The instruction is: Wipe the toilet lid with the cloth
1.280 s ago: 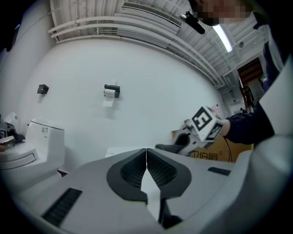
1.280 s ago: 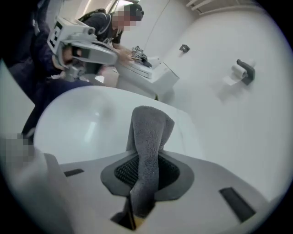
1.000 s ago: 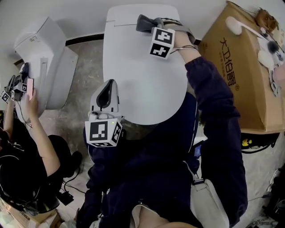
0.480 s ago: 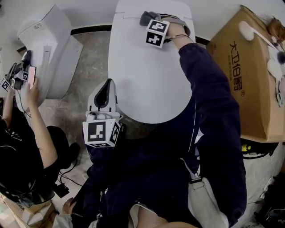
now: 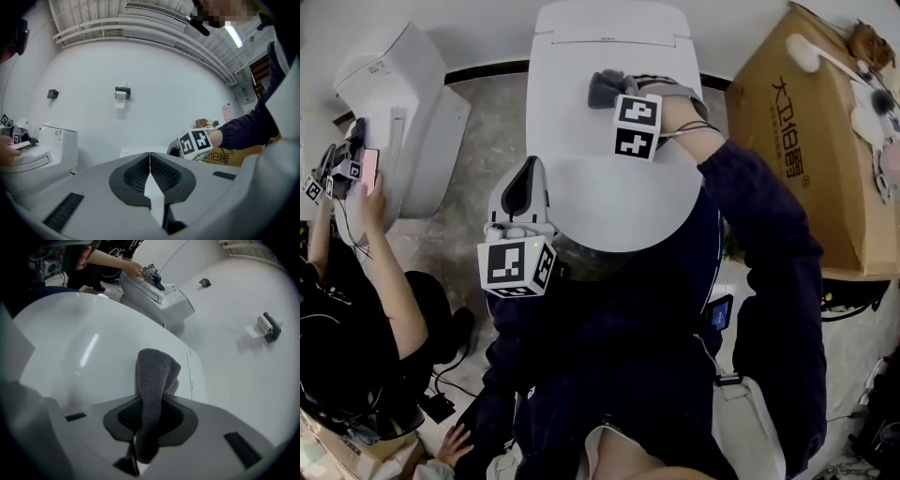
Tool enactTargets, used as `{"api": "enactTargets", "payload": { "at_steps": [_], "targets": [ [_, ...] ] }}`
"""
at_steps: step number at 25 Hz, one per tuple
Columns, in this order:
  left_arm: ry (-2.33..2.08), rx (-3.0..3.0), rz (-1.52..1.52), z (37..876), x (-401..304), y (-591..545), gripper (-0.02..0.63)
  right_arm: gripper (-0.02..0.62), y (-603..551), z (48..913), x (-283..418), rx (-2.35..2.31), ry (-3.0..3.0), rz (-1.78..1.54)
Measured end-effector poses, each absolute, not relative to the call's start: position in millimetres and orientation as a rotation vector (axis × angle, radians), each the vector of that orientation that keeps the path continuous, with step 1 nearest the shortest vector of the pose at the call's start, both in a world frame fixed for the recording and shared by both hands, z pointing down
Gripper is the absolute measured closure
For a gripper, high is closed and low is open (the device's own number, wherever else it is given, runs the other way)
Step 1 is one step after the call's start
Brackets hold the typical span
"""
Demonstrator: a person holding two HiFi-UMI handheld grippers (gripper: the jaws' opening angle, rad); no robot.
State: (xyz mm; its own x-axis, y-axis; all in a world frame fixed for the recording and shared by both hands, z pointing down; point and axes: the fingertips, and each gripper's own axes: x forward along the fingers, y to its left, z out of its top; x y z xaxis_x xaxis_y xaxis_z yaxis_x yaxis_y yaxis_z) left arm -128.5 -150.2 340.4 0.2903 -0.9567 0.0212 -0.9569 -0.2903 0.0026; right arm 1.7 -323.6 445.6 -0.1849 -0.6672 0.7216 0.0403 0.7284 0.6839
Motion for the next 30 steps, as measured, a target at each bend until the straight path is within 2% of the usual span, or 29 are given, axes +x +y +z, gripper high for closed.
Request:
{"api": "enactTargets", "payload": {
  "at_steps": [18, 25, 30],
  "targets": [
    [-1.829, 2.532, -0.007, 344.2, -129.7, -146.1, 0.591, 0.518, -106.8, 463.2, 5.3, 0.197, -1.698, -0.548],
    [-1.815, 2.53, -0.021, 342.5, -129.1, -150.1, 0.591, 0.518, -80.0, 464.7, 7.4, 0.098, -1.739, -0.414],
    [-1.824, 2.52, -0.038, 339.4, -132.3, -150.1, 0.591, 0.518, -152.0, 434.3, -1.3, 0.277, -1.824, -0.449]
  ]
}}
